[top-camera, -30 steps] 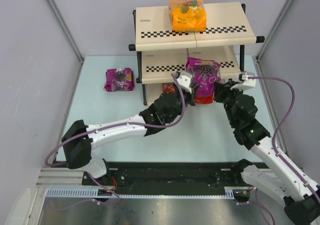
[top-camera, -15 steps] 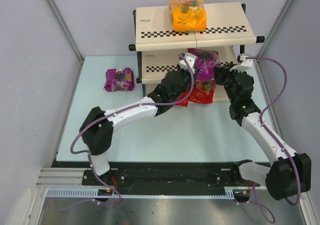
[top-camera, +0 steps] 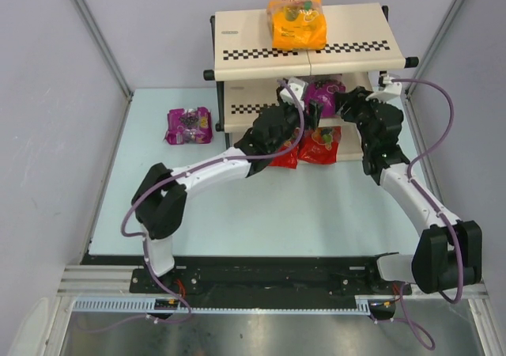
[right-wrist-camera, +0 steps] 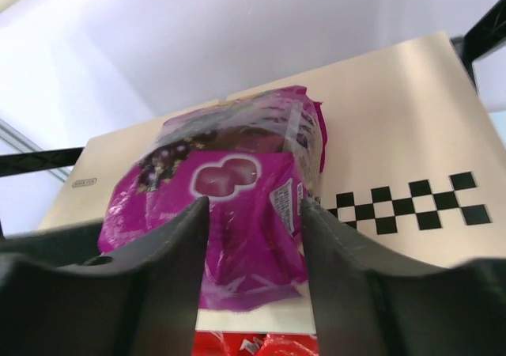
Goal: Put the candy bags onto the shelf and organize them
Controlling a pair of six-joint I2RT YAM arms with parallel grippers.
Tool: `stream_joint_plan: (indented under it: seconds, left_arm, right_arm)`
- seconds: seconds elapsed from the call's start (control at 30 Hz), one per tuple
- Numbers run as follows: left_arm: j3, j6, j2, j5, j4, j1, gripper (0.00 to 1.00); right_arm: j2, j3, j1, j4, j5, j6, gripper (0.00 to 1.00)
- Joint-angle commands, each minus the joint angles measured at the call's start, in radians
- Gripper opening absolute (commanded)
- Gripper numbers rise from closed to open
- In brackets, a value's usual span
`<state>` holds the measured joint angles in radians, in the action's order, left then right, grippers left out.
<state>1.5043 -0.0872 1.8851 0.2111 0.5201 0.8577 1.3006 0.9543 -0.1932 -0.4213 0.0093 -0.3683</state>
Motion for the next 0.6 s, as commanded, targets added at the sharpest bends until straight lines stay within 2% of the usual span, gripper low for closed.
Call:
stream_joint_plan:
  seconds: [0.0,0.2,0.23,0.3,0.33,0.4,0.43,0.5,0.53,0.57]
  left_arm:
    - [-0.166,-0.039,-0.232,0.008,0.126,0.006,0.77]
    - [-0.575,-0.094,-0.553,0.089,0.147,0.006,0.84]
    - [-0.613,-0.092,-0.645,0.144,0.135,0.006,0.85]
    - [-0.697,-0.098,-0.72,0.235,0.043,0.0,0.89]
    - [-0.725,-0.126,-0.788,0.287,0.015,-0.035,0.9]
    - [-0.804,-0.184,-0.839,0.268,-0.061,-0.116,0.91]
    - [-0.826,-0.26,-0.866,0.214,-0.084,-0.237,0.91]
    - [-0.877,-0.337,-0.877,0.15,-0.144,-0.369,0.91]
    - [-0.894,-0.394,-0.877,0.122,-0.149,-0.487,0.91]
    - [-0.907,-0.417,-0.879,0.082,-0.153,-0.535,0.91]
  right_arm:
    - [-0.135,-0.003,0.001,-0.005,0.035,0.017,0.57]
    - [-0.352,-0.101,-0.002,0.125,0.102,0.025,0.64]
    - [-0.389,-0.12,-0.003,0.157,0.11,0.022,0.65]
    - [-0.496,-0.166,-0.012,0.185,0.121,-0.003,0.65]
    - [-0.529,-0.202,-0.02,0.215,0.126,-0.014,0.65]
    - [-0.59,-0.23,-0.051,0.254,0.133,-0.037,0.65]
    - [-0.637,-0.245,-0.067,0.3,0.142,-0.041,0.66]
    - [-0.687,-0.256,-0.125,0.343,0.181,-0.035,0.67]
    - [-0.734,-0.262,-0.147,0.38,0.199,-0.034,0.67]
    - [-0.754,-0.269,-0.166,0.395,0.219,-0.032,0.67]
